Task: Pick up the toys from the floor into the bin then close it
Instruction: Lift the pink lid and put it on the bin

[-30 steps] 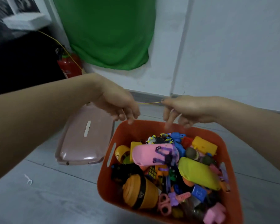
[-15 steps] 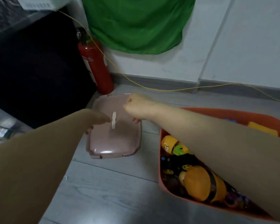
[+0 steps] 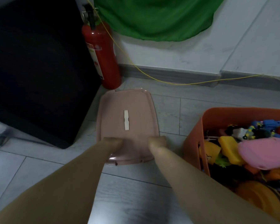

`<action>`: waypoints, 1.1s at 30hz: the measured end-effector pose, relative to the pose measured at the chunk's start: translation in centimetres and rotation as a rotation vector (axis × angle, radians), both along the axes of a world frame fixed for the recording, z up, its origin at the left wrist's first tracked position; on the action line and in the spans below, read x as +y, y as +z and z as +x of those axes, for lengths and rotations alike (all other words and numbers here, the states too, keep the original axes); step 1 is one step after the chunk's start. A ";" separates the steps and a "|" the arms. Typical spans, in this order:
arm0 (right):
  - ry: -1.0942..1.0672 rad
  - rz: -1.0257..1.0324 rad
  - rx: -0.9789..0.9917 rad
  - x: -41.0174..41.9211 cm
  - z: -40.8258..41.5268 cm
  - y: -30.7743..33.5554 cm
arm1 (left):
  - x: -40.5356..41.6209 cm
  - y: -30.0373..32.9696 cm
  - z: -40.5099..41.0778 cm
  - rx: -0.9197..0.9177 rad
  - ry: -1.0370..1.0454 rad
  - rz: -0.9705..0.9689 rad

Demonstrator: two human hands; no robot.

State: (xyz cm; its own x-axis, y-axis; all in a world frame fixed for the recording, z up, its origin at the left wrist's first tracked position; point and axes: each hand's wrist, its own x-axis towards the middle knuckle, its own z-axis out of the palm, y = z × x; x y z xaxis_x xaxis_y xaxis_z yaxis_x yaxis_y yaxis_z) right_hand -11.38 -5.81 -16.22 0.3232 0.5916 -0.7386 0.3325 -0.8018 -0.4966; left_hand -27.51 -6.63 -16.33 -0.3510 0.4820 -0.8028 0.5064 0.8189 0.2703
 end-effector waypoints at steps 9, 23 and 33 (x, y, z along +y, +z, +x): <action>-0.173 0.011 0.151 0.1 0.0 0.5 | 0.8 -6.0 -4.8 0.113 0.237 0.065; -0.163 0.074 0.203 0.3 0.6 2.5 | -1.4 -1.8 -6.6 0.008 0.375 0.137; 0.108 0.388 -0.044 6.0 3.2 17.9 | -2.1 11.0 -2.8 -0.220 0.243 0.086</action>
State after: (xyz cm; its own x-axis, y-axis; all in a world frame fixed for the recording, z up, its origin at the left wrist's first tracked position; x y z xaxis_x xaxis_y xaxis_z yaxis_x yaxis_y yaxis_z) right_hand -8.15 0.20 1.69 0.2703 0.8559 -0.4408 0.4321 -0.5170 -0.7389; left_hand -30.35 -8.72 -5.29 -0.2871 0.4748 -0.8319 0.2215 0.8779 0.4246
